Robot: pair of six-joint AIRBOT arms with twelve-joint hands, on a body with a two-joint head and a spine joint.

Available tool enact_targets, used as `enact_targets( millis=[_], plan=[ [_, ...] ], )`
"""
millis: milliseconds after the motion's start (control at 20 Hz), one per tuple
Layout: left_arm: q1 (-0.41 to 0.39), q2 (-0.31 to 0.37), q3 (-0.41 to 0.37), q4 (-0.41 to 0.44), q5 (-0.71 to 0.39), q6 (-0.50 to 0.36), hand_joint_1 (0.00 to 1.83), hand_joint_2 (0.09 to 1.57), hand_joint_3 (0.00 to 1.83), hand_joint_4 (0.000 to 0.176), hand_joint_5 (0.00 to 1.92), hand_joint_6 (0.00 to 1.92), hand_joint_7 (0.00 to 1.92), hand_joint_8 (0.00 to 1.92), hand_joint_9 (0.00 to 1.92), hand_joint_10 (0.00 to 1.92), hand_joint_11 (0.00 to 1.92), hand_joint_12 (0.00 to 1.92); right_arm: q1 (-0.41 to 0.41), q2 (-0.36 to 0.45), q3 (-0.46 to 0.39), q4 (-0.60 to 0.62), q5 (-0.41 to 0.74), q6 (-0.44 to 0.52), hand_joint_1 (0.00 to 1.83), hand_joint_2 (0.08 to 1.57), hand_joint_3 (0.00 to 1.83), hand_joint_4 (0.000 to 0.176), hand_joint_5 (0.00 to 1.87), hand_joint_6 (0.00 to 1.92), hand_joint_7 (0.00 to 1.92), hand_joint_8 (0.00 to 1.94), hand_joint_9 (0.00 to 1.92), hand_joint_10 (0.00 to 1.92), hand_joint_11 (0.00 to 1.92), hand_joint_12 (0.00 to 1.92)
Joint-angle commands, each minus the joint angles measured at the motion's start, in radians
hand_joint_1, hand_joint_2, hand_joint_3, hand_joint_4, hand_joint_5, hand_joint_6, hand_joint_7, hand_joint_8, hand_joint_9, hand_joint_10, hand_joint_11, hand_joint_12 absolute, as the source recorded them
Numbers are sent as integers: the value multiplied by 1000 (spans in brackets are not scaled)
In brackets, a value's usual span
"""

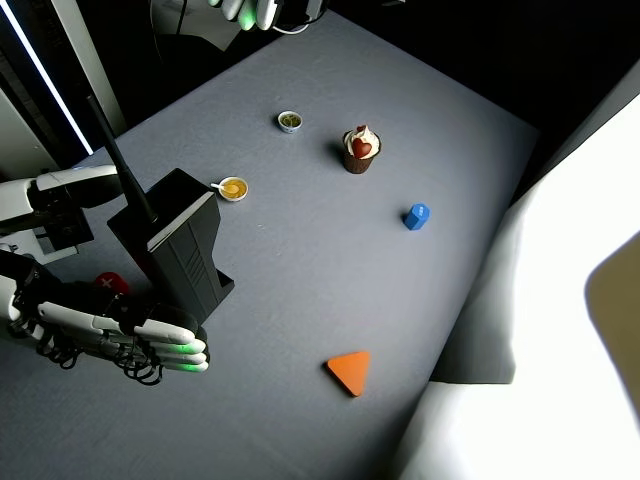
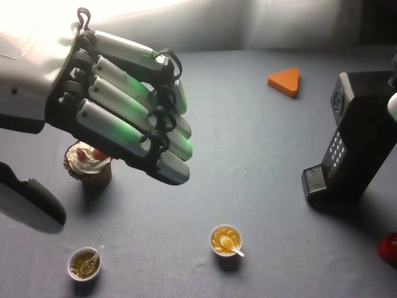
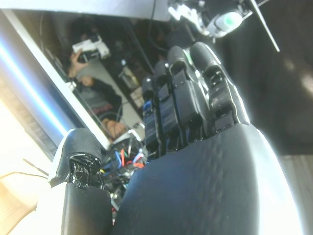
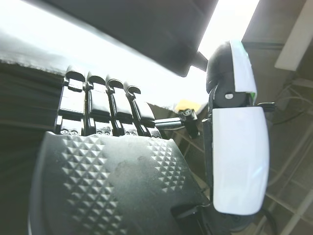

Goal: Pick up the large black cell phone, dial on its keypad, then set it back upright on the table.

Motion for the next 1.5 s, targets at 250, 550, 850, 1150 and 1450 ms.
enact_targets(
  millis=[250,550,850,1150,1450],
  plan=[
    [-36,4,3,-95,-3,-2,217,1287,0,0,413,5,432,4,440,7,0,928,19,-19,15,-35,111,11,999,977,0,0,0,0,0,0,0,0,0,0],
    [-38,6,3,-115,-4,-8,236,1284,0,0,406,0,436,1,436,1,0,937,23,-43,16,-66,107,11,1012,964,0,0,0,0,0,0,0,0,0,0],
    [-38,6,3,-117,-6,-9,210,1289,1,0,410,3,435,3,433,1,0,930,30,-60,24,-71,101,12,1024,1104,0,0,44,4,20,0,29,3,11,257],
    [-41,6,2,-119,-6,-10,238,1283,0,0,402,0,433,0,422,0,0,935,44,-79,44,-73,99,20,1435,1181,1,0,568,1070,689,923,816,956,643,1583],
    [-42,6,1,-121,-6,-12,214,1292,2,0,390,0,435,1,409,0,0,924,52,-88,59,-72,99,22,1488,1108,0,0,946,855,957,876,948,1123,812,1645]
  ],
)
